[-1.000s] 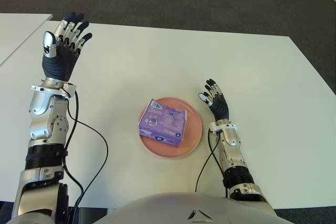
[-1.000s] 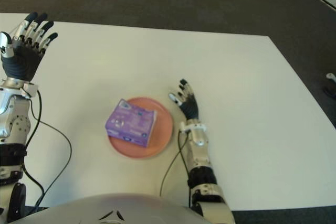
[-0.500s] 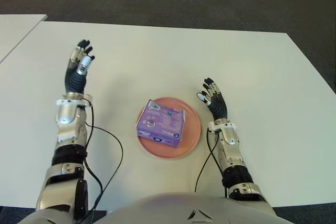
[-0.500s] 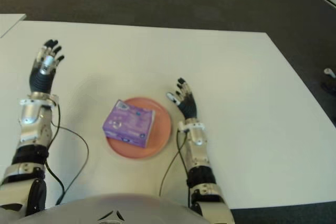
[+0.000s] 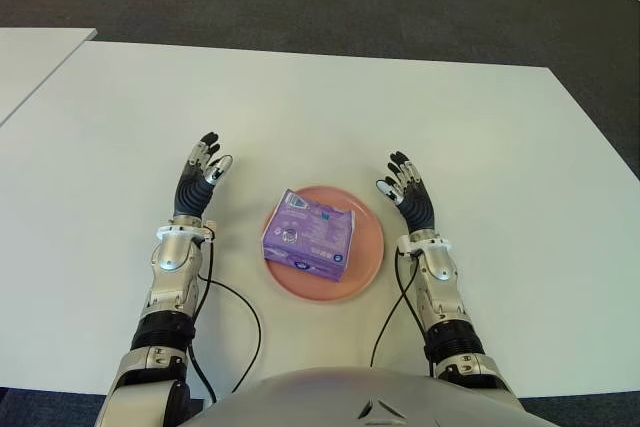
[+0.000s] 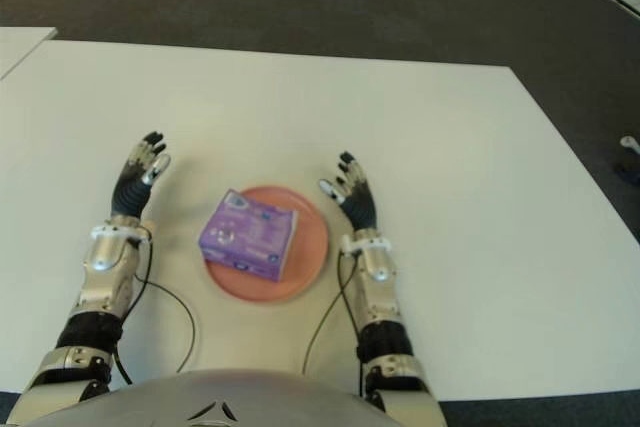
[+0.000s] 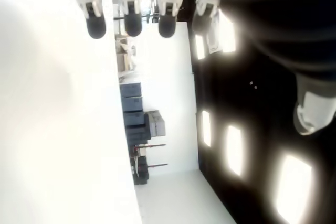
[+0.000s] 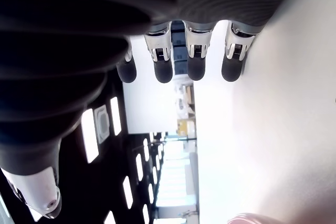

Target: Put the tissue paper into the plate.

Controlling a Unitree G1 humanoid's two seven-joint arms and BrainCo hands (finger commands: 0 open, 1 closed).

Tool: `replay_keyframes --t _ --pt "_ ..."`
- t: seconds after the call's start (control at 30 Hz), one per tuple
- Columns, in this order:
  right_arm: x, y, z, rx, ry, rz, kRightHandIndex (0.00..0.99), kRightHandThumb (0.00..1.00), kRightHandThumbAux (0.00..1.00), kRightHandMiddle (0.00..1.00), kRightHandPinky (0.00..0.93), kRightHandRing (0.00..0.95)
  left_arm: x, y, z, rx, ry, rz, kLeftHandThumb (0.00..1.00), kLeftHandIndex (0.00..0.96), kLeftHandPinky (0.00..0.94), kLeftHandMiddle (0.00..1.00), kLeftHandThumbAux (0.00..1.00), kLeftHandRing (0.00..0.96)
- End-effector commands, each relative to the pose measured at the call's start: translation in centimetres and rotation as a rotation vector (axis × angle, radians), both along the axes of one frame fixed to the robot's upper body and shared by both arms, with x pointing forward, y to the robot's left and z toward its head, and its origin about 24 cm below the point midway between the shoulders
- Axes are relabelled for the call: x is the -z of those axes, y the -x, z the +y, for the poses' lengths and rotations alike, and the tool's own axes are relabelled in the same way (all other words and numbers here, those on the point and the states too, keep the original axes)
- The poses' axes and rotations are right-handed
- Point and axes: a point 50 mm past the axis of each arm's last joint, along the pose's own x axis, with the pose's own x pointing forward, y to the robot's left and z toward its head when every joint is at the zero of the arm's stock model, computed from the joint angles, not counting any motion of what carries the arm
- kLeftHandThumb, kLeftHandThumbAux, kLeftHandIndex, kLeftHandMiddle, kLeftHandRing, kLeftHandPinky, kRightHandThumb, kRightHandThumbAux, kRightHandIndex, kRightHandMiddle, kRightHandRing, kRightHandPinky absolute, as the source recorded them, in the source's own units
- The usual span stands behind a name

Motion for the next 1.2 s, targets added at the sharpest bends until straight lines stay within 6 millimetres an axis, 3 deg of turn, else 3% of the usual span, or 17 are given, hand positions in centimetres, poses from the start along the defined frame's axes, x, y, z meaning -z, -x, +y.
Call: replay_keyframes --t 0.03,0.33,0.87,1.2 --pt "4.3 3.2 -0.3 0.023 -0.007 0.241 0.0 0.009 0.633 0.0 0.0 0.0 1.8 0.8 -0.8 0.004 -0.022 0.094 0.0 0.0 0.0 0.0 0.428 0.0" --pt "4.3 3.2 -0.2 0.028 -0.01 0.246 0.0 0.007 0.619 0.0 0.0 0.0 2.8 1.8 -2.6 0.027 -0.031 0.151 0.0 0.0 0.0 0.0 0.402 0.0" --pt "4.3 3.1 -0.1 0.03 -0.014 0.247 0.0 0.001 0.62 0.0 0.0 0.0 5.5 2.5 -2.1 0.034 -0.113 0.222 0.0 0.0 0.0 0.0 0.44 0.0" --pt "4.3 3.1 0.0 0.028 -0.012 0.245 0.0 0.0 0.627 0.0 0.0 0.0 5.5 1.9 -2.2 0.016 -0.114 0.191 0.0 0.0 0.0 0.0 0.422 0.0"
